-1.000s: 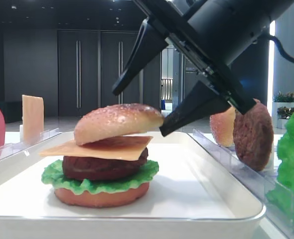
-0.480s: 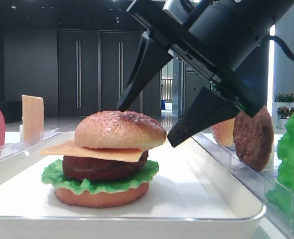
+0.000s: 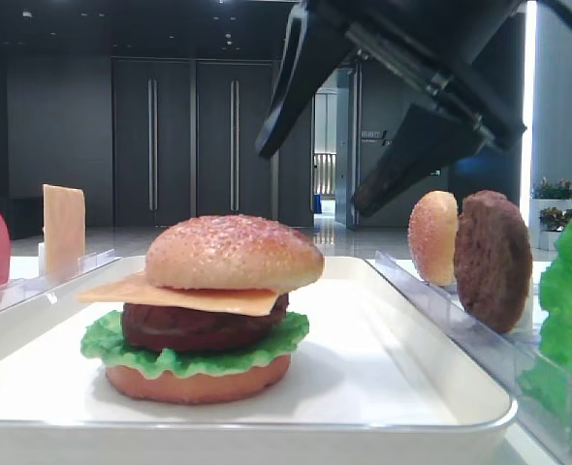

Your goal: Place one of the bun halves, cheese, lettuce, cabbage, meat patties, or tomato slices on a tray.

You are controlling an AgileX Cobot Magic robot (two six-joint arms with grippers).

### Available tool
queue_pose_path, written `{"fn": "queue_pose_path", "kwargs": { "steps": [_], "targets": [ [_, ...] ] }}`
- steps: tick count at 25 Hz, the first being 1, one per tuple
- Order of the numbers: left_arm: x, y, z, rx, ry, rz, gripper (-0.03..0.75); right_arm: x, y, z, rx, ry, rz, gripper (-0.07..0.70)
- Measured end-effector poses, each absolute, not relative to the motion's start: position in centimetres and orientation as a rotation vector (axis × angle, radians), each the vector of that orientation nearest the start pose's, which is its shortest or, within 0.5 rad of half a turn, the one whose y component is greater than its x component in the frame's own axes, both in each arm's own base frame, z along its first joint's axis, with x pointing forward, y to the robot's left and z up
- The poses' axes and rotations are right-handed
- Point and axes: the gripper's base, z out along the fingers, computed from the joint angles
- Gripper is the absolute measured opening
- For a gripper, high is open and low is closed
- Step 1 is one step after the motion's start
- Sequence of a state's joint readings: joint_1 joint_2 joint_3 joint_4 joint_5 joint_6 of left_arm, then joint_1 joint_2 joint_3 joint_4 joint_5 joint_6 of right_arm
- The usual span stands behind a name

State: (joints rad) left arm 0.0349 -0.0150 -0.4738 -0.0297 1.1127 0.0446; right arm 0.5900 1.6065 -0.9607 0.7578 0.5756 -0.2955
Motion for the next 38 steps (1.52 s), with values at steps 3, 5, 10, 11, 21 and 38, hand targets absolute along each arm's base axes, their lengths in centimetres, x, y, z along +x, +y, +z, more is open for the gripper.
{"fn": "queue_pose_path", "kwargs": {
  "steps": [3, 5, 10, 11, 21, 38],
  "targets": [
    [-0.6, -0.3, 26.6, 0.012, 2.107, 0.012, -0.001, 24.5, 20.0, 23.3, -0.461, 2.645, 0.754, 0.489],
    [-0.6, -0.3, 26.6, 0.012, 2.107, 0.012, -0.001, 24.7, 19.5, 24.3, -0.456, 2.642, 0.676, 0.489],
    [-0.6, -0.3, 26.6, 0.012, 2.107, 0.012, -0.001, 25.0, 17.6, 28.0, -0.435, 2.598, 0.500, 0.489],
    [-0.6, -0.3, 26.6, 0.012, 2.107, 0.012, -0.001, 25.1, 17.1, 28.7, -0.439, 2.589, 0.467, 0.489],
    [-0.6, -0.3, 26.6, 0.012, 2.107, 0.012, -0.001, 27.1, 9.6, 31.7, -0.273, 2.626, 0.149, 0.489],
    [-0.6, -0.3, 26.6, 0.012, 2.107, 0.012, -0.001, 27.9, 0.2, 31.3, 0.012, 2.733, -0.054, 0.489]
  ]
}}
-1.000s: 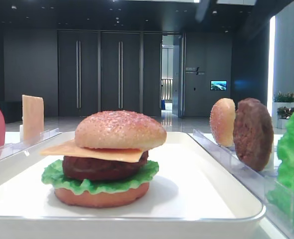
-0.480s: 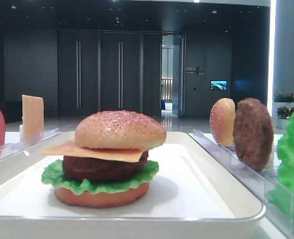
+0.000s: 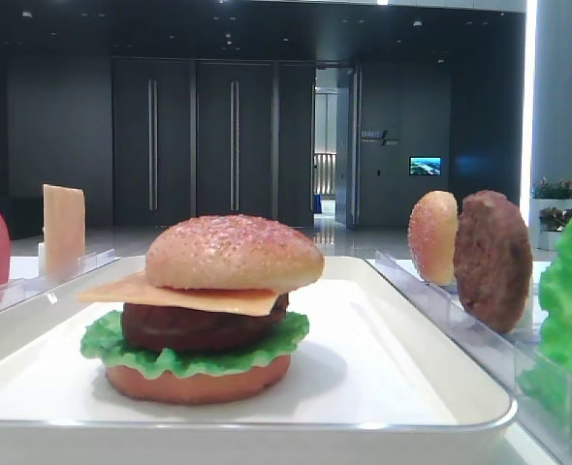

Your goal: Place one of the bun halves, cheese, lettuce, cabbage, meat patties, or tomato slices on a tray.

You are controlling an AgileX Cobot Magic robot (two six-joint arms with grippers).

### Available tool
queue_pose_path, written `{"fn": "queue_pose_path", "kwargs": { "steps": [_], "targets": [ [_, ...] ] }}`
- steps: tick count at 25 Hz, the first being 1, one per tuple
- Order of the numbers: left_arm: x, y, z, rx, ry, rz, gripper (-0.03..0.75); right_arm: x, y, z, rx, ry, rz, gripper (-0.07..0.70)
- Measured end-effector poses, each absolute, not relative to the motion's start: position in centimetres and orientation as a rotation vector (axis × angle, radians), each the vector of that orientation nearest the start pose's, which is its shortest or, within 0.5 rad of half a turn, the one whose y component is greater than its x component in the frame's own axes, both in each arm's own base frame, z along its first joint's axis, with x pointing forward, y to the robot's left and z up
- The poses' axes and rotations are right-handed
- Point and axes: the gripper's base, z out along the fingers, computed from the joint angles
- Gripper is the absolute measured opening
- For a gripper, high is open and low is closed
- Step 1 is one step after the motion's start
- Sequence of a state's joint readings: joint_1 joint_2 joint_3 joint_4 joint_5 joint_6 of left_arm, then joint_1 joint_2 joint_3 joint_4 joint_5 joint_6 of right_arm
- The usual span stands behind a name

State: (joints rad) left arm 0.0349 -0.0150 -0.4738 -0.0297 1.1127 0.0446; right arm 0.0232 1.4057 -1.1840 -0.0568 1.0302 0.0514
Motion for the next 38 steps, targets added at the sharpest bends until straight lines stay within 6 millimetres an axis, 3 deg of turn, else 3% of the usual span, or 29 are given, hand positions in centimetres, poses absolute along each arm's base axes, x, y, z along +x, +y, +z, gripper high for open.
{"fn": "queue_pose_path", "kwargs": {
  "steps": [8, 20, 25, 29, 38],
  "targets": [
    [-0.6, -0.3, 26.6, 0.012, 2.107, 0.012, -0.001, 25.2, 0.2, 30.0, 0.006, 2.856, -0.059, 0.489],
    [-0.6, -0.3, 26.6, 0.012, 2.107, 0.012, -0.001, 15.3, -0.1, 29.6, 0.014, 2.819, -0.054, 0.489],
    [-0.6, -0.3, 26.6, 0.012, 2.107, 0.013, -0.001, 10.2, -0.2, 29.2, 0.036, 2.709, -0.043, 0.489],
    [-0.6, -0.3, 26.6, 0.012, 2.107, 0.013, -0.001, 7.2, -0.2, 28.7, 0.046, 2.614, -0.035, 0.489],
    [-0.6, -0.3, 26.6, 0.012, 2.107, 0.013, -0.001, 2.1, -0.4, 27.9, 0.042, 2.352, -0.029, 0.489]
  ]
}}
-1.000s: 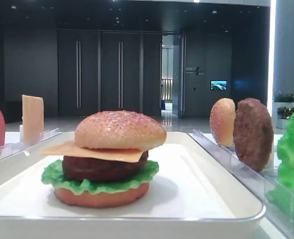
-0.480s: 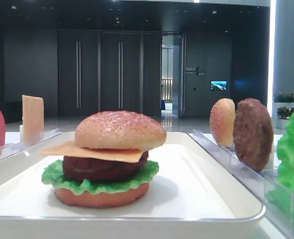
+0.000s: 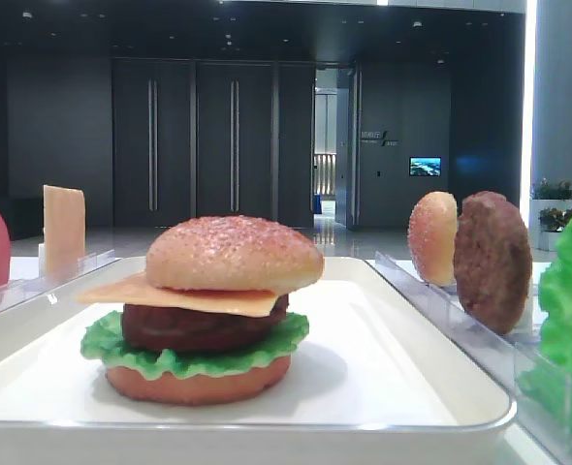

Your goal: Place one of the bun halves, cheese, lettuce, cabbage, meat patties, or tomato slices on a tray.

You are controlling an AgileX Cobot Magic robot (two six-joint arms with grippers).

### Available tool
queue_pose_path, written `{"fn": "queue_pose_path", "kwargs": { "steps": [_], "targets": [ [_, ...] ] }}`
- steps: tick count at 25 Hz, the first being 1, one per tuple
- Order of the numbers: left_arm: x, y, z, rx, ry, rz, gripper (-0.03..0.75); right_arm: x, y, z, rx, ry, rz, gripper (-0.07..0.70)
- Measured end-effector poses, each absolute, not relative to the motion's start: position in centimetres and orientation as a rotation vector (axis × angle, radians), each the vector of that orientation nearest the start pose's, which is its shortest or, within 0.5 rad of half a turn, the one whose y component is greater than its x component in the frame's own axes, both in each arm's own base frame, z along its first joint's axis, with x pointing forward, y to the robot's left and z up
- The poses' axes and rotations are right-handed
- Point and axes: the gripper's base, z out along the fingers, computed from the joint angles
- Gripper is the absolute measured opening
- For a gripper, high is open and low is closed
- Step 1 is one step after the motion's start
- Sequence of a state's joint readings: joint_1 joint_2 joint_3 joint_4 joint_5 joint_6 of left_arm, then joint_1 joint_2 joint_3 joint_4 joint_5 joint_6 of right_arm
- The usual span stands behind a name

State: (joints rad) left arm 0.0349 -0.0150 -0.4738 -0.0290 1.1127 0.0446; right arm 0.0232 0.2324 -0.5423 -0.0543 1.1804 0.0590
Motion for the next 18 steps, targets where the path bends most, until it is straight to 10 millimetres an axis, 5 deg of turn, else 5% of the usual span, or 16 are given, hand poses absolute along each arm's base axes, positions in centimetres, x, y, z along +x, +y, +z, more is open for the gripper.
{"fn": "queue_pose_path", "kwargs": {
  "steps": [8, 18],
  "targets": [
    [-0.6, -0.3, 26.6, 0.012, 2.107, 0.013, -0.001, -1.1, -0.5, 27.6, 0.028, 2.133, -0.025, 0.489],
    [-0.6, -0.3, 26.6, 0.012, 2.107, 0.013, -0.001, -1.1, -0.4, 27.3, 0.012, 2.110, -0.030, 0.489]
  ]
}}
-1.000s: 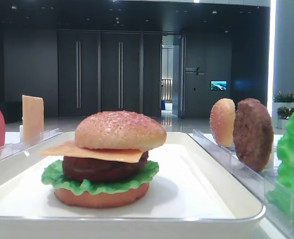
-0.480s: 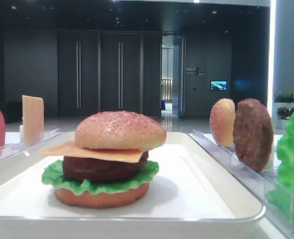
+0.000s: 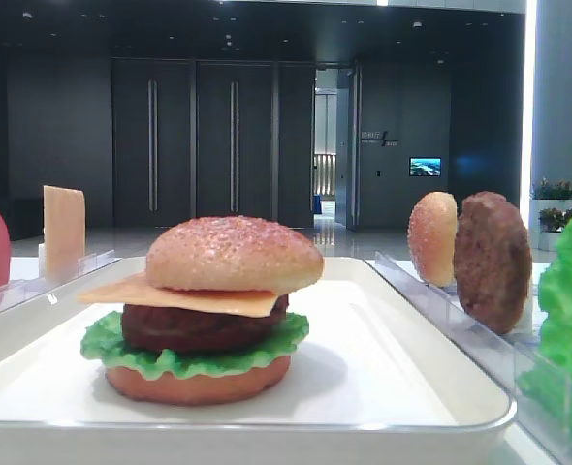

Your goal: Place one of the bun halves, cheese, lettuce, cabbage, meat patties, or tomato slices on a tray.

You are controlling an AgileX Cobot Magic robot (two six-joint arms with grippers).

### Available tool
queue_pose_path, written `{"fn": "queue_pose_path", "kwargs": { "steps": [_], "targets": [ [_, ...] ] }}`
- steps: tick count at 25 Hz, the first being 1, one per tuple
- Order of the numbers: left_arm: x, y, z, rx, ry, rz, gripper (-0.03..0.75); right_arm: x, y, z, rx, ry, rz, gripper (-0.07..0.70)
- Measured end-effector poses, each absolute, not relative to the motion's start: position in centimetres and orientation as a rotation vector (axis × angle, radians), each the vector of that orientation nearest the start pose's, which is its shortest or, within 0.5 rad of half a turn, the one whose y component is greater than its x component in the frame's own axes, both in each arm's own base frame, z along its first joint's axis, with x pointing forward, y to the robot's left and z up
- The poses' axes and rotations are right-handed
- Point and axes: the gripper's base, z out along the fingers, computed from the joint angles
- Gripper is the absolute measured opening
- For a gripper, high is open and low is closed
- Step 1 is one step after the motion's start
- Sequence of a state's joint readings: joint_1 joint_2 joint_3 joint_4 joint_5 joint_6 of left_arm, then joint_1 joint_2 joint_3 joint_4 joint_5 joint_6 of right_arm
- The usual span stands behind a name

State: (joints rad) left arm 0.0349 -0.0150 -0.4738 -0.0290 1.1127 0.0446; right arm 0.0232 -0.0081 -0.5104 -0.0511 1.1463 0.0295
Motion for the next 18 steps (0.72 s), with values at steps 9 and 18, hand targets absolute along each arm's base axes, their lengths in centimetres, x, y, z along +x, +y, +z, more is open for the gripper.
{"fn": "queue_pose_path", "kwargs": {
  "steps": [9, 18],
  "targets": [
    [-0.64, -0.26, 26.58, 0.012, 2.107, 0.013, -0.001, -1.03, -0.45, 27.31, 0.011, 2.105, -0.031, 0.489],
    [-0.64, -0.26, 26.58, 0.012, 2.107, 0.013, -0.001, -1.02, -0.44, 27.32, 0.011, 2.104, -0.030, 0.486]
  ]
}}
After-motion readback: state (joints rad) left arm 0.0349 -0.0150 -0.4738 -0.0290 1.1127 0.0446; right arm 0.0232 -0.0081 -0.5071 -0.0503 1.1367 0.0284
